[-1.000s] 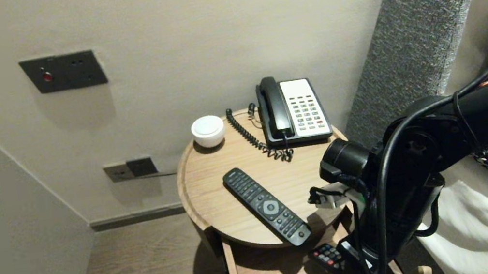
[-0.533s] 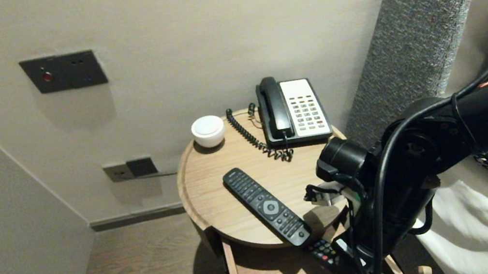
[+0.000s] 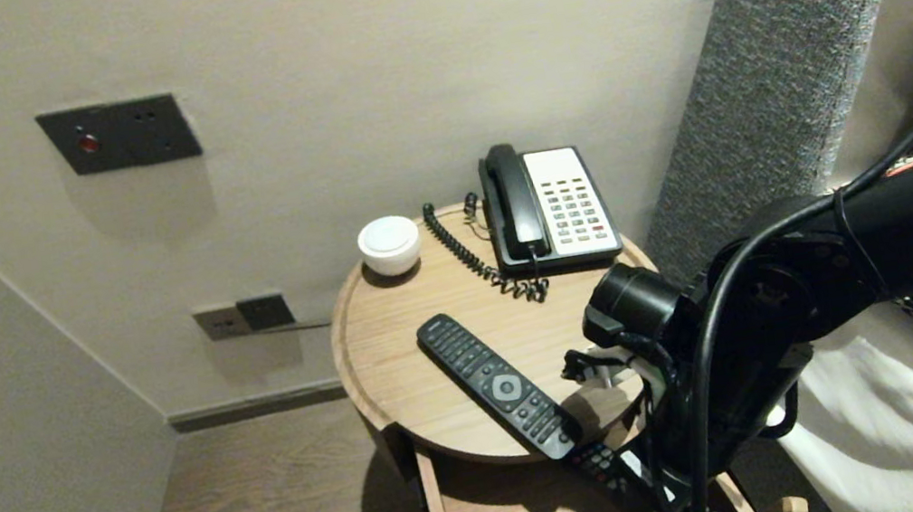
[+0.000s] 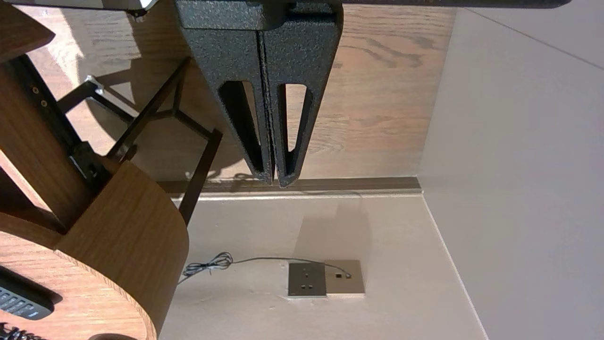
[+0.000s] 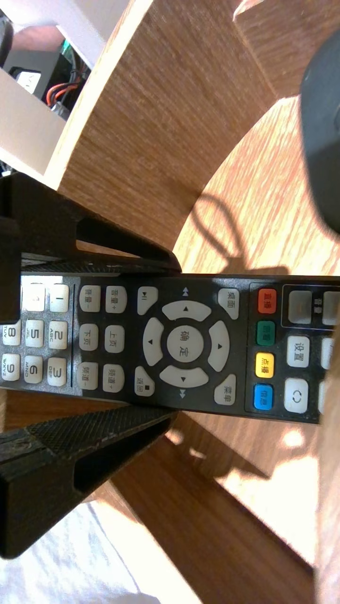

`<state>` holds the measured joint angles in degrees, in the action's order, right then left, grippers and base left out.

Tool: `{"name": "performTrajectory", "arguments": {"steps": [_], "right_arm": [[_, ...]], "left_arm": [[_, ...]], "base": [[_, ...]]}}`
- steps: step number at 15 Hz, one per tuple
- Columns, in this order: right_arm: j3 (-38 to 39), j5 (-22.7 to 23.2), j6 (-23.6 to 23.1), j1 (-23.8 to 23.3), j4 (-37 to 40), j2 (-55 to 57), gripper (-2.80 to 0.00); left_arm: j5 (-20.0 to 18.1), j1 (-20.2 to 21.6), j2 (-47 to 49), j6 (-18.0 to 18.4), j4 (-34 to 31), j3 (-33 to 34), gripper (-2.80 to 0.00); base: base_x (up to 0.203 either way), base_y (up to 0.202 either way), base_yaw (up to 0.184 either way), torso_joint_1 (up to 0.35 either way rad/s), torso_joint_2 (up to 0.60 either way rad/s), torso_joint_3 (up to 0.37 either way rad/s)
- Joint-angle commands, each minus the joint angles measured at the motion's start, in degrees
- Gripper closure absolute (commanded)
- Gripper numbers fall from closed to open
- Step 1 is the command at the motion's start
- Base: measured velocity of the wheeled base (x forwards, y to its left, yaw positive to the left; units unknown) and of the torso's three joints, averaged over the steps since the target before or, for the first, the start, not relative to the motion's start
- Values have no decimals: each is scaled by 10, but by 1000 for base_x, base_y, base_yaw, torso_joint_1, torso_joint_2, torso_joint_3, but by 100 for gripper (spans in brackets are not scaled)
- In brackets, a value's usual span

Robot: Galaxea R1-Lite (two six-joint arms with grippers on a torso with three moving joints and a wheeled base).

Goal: Put the remote controls on the table in the drawer one by one

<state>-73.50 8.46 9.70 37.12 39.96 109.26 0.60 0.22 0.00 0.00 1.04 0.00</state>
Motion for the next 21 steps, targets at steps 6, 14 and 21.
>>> {"name": "performTrajectory", "arguments": {"steps": [6, 14, 21], "right_arm": [[9, -1, 5, 1, -5, -4, 0], [31, -35, 16, 14, -52, -9, 0], [81, -77, 41, 25, -157, -8, 0]], "left_arm": [[0, 0, 0, 0, 0, 0, 0], [0, 0, 0, 0, 0, 0, 0], [0, 0, 0, 0, 0, 0, 0]], "base": [[0, 0, 0, 0, 0, 0], [0, 0, 0, 0, 0, 0], [0, 0, 0, 0, 0, 0]]}}
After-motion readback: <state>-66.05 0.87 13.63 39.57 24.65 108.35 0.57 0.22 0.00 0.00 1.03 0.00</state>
